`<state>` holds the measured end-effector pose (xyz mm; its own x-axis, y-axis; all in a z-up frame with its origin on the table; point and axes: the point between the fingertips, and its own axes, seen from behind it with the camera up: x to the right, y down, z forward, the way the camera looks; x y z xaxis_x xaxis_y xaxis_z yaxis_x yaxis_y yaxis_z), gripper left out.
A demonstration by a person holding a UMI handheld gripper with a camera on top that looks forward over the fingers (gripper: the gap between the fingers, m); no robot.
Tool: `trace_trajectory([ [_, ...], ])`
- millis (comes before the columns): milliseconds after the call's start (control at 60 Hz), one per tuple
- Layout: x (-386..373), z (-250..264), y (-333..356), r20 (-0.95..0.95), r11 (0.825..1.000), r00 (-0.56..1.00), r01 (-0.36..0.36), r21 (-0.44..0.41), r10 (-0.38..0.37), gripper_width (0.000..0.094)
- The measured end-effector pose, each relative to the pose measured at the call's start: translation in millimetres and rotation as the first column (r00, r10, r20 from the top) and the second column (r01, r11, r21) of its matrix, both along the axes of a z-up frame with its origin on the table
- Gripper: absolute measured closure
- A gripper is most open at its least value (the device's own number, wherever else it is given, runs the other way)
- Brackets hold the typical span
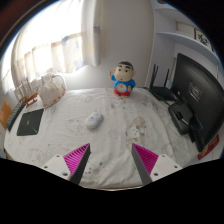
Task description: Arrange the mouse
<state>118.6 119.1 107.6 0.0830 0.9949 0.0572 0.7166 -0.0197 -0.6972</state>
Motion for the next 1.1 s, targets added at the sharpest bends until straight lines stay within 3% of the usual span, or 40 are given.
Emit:
trace_trajectory([
  [233, -19, -20, -57, -0.009, 0.997, 0.998, -0.058, -0.057, 0.058, 0.0082],
  [433, -50, -42, -81, -0.073, 0.993, 0.992, -0.106, -0.058, 0.102, 0.0082],
  [733, -125, -86, -82, -0.133, 0.997, 0.989, -0.076, -0.026, 0.072, 0.0082],
  [1100, -201, -115, -78, -0.141, 0.998, 0.990, -0.030, -0.051, 0.023, 0.0081],
])
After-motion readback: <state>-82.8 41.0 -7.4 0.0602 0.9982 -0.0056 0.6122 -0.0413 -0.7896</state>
